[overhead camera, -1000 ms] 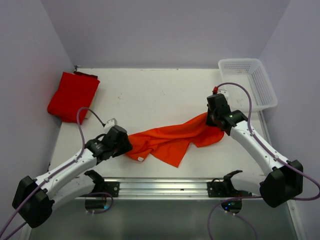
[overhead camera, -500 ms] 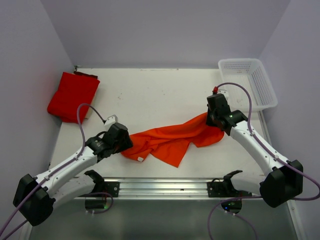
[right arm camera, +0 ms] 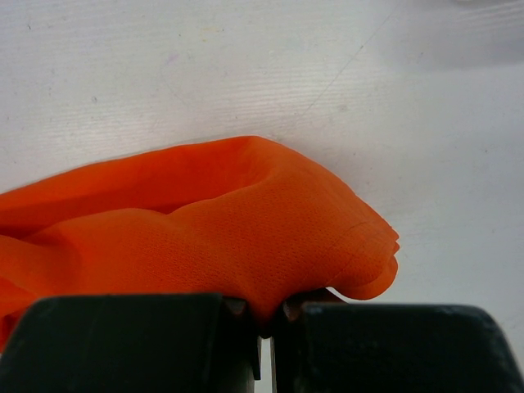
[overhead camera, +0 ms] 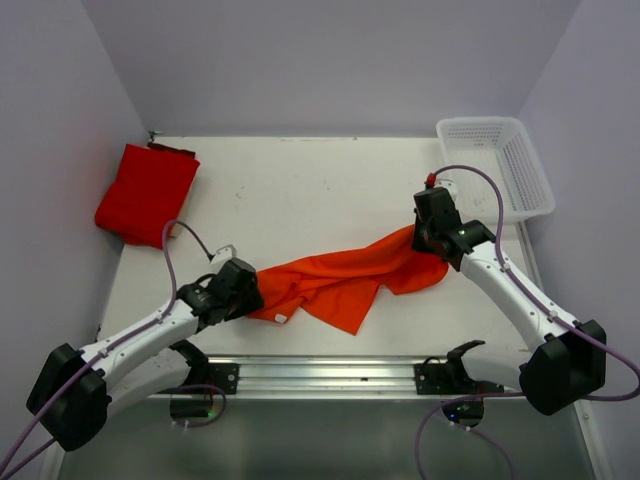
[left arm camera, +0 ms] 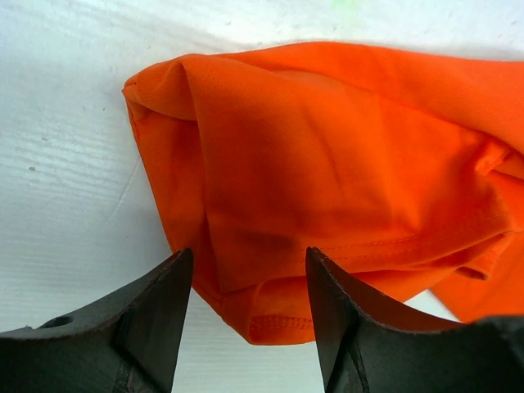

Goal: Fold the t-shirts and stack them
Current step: Flatten the tshirt out

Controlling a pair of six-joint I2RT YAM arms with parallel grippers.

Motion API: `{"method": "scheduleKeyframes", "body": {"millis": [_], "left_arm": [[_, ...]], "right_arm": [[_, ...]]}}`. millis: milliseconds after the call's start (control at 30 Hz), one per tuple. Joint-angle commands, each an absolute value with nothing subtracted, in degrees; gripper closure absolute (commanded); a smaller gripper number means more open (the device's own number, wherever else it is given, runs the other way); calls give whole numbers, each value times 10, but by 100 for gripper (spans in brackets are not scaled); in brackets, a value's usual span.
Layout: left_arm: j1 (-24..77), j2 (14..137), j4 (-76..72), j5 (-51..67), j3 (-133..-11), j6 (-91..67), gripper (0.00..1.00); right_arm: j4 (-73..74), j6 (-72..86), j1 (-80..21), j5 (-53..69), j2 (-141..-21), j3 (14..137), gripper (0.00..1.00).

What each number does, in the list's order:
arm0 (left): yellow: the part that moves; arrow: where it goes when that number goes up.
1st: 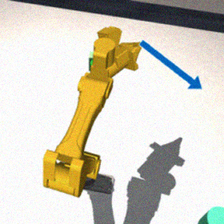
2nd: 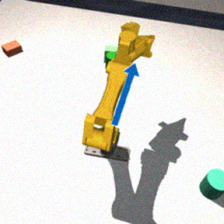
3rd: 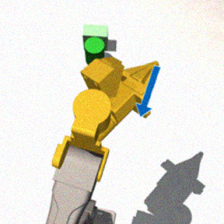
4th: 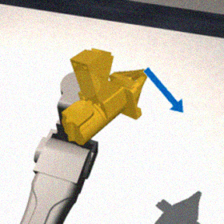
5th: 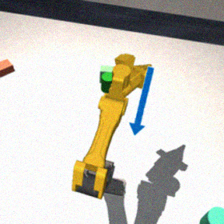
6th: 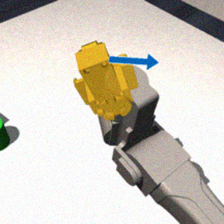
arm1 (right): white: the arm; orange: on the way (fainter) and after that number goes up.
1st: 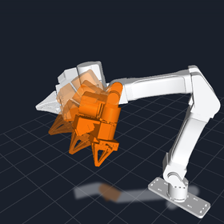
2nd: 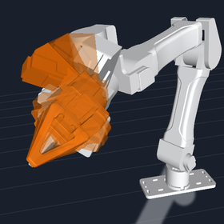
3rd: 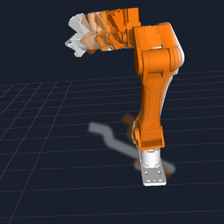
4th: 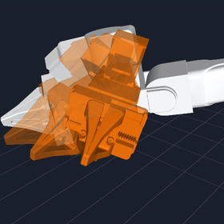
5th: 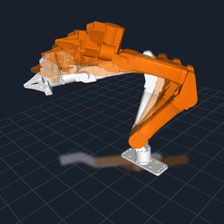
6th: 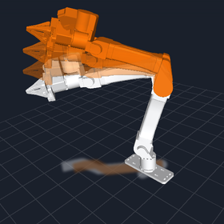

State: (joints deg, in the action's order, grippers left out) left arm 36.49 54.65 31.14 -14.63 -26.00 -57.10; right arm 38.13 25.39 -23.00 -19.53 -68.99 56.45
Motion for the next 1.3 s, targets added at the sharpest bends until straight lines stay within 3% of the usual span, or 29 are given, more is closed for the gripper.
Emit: {"method": "scheduleKeyframes", "body": {"millis": [0,300,500,867,933,1000,1033,1067,1267], "left_arm": [[364,534,279,-134,-236,-583,39],[365,515,265,-129,-211,-592,42],[365,496,244,-120,-220,-587,52],[365,511,238,-123,-225,-577,53],[365,519,234,-120,-220,-578,60],[365,519,228,-124,-217,-577,74],[365,519,227,-128,-216,-579,85],[364,519,228,-130,-215,-579,89],[365,516,236,-137,-226,-577,92]], "right_arm": [[374,247,-229,-189,-677,563,100],[372,246,-229,-188,-678,561,100],[373,245,-229,-185,-679,562,100],[370,244,-229,-185,-685,560,100],[370,244,-229,-185,-686,561,100],[370,244,-229,-185,-686,562,100],[370,244,-229,-185,-686,562,100],[370,244,-229,-185,-687,562,100],[370,243,-229,-185,-688,562,100]]}}
